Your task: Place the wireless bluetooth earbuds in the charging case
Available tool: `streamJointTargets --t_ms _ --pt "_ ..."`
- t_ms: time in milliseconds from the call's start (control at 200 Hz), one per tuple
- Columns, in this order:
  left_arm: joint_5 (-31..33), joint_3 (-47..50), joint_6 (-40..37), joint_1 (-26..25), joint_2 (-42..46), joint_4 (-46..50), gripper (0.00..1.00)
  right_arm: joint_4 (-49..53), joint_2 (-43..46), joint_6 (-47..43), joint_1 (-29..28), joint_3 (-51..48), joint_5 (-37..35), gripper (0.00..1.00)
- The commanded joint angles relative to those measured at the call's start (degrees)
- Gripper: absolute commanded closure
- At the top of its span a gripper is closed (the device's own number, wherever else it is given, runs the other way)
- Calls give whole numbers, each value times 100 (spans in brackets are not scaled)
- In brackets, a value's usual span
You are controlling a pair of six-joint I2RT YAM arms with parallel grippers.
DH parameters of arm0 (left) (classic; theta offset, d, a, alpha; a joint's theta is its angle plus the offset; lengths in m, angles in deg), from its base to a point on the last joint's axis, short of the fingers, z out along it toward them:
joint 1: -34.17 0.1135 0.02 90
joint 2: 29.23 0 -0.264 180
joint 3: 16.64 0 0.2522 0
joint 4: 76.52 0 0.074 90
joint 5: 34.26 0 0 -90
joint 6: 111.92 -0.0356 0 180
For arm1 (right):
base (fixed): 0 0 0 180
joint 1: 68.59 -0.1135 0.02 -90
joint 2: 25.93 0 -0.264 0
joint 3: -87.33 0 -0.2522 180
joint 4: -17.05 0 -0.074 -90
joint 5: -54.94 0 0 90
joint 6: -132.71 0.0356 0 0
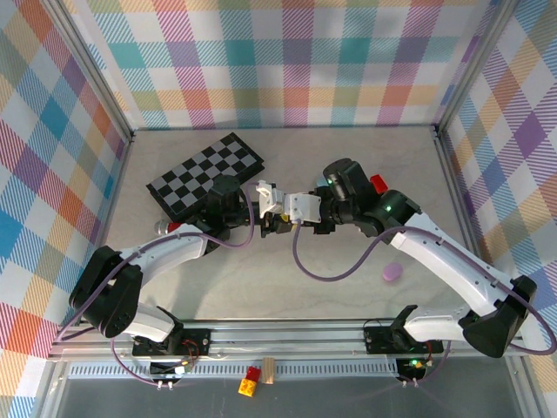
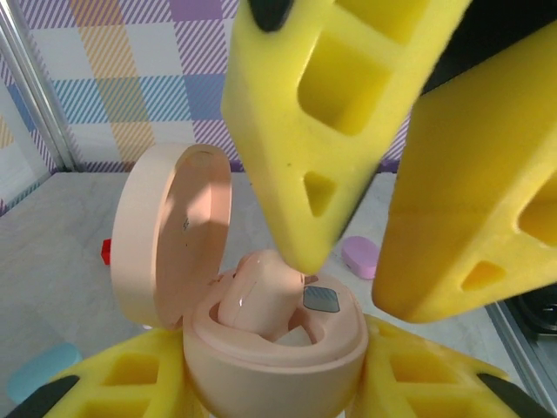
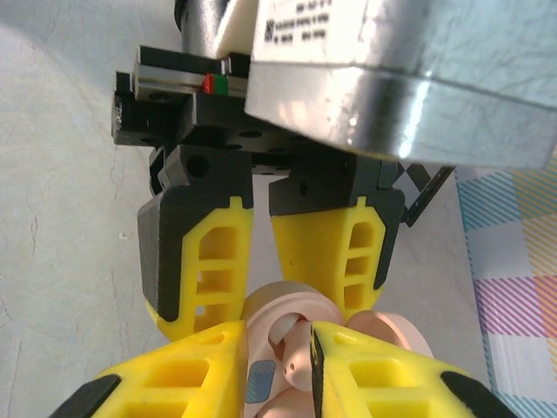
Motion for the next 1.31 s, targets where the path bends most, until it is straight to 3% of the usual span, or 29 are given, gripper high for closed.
streamJointTargets --t_ms 0,495,785,840,1005,1120,1300 --pt "-17 -103 -170 14 37 -19 64 82 -95 140 -54 85 -97 75" --pt "7 -50 -295 9 150 42 64 438 -556 300 -155 388 -616 74" --pt "77 -33 -269 9 158 2 64 -118 -266 910 -134 258 -1124 71" --pt "79 -33 -277 9 151 5 64 -219 -68 1113 -73 171 -944 70" --pt "84 -24 -221 9 116 -92 64 -587 674 1618 37 -337 514 67" --pt "138 2 -160 9 125 -214 64 -855 900 2414 81 -531 726 67" --pt "379 -13 -93 9 78 -291 64 -963 601 5732 163 -312 -250 62"
